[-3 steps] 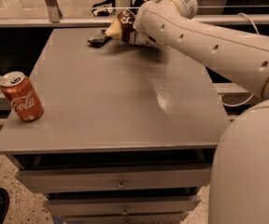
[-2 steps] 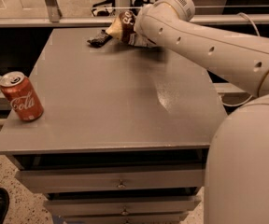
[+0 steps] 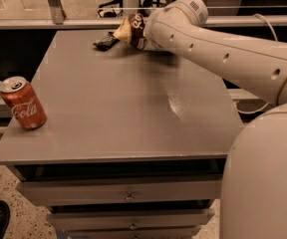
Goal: Move brown chip bag near rxbar chocolate
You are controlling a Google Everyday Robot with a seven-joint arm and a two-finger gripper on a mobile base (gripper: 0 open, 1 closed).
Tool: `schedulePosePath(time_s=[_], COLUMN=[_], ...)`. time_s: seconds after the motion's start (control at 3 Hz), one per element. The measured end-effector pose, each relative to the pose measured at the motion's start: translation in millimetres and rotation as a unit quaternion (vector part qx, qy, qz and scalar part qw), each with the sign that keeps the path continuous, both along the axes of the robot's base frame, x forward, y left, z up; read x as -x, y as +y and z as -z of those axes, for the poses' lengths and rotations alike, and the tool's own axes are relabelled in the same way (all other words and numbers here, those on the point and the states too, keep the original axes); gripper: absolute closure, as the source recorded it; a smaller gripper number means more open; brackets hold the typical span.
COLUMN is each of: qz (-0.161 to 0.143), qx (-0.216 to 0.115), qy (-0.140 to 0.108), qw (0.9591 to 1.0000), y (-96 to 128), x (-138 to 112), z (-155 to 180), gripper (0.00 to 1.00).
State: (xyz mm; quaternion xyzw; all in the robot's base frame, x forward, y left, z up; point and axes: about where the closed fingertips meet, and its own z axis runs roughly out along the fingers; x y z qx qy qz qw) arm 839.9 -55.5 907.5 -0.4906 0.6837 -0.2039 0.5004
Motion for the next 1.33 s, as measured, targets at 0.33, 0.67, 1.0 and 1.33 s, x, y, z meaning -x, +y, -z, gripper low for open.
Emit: schedulePosePath(time_s=[0.33,0.67,1.0,1.33], qz=[-0.003,-0.005,-0.012,-0.029], qx=[-0.006,-0.012,-0.029,-0.071], qy=[0.002,0.001,-0.014,-0.027], qw=[1.0000,0.9999,0.9994,0.9967], y=[0.4,0.3,-3.1,-19.7], x=[6.7,11.0,23.4,60.7], z=[0.3,-1.7,-17.6,-43.7], gripper=[0.31,0.07,0.00,0.00])
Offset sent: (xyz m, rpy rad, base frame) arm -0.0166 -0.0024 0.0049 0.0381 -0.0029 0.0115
